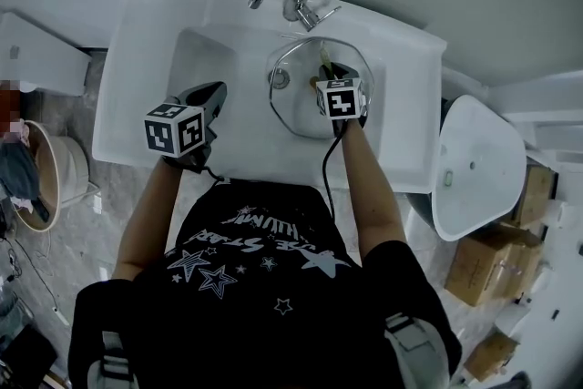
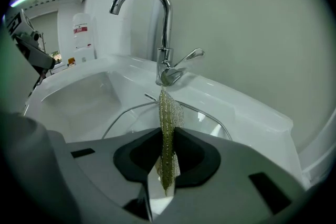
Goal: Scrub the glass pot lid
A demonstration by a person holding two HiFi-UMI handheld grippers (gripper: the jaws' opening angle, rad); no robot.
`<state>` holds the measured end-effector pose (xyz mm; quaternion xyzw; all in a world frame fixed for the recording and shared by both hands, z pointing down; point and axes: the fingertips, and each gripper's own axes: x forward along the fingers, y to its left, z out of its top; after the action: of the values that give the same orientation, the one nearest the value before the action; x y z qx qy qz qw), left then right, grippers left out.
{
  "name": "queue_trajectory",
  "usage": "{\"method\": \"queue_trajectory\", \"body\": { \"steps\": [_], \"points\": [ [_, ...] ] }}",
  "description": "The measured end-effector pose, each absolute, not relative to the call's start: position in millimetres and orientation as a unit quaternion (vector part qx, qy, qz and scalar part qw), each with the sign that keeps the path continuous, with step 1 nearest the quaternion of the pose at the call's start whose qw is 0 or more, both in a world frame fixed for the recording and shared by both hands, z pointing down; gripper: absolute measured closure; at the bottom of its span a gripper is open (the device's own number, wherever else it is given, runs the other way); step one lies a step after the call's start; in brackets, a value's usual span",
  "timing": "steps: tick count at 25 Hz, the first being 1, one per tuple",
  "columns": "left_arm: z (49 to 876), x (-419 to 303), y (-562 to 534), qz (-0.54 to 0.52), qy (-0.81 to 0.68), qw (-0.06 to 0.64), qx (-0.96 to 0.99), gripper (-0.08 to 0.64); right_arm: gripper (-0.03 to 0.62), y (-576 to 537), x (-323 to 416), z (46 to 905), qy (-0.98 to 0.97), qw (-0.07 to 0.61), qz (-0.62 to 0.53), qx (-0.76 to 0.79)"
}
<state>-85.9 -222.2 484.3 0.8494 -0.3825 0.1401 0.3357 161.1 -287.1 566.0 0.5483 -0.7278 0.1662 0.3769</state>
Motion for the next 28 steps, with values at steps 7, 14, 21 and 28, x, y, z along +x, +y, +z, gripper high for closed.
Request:
{"method": "queue_trajectory", "body": {
  "steps": [7, 14, 21, 28],
  "points": [
    [486, -85, -220, 0.136, -0.402, 0.341, 0.839, 0.552, 0.522, -289, 145, 577, -0.755, 0.391, 0.153, 0.504],
    [484, -85, -216, 0.131, -0.414, 0.341, 0.834, 0.552, 0.517, -280, 122, 582, -0.779, 0.416, 0.134, 0.450],
    [488, -83, -211, 0.133, -0.423, 0.342, 0.828, 0.552, 0.517, -263, 102, 592, -0.801, 0.448, 0.105, 0.382],
    [491, -77, -201, 0.135, -0.420, 0.346, 0.828, 0.552, 0.517, -237, 80, 606, -0.821, 0.476, 0.081, 0.306]
  ]
}}
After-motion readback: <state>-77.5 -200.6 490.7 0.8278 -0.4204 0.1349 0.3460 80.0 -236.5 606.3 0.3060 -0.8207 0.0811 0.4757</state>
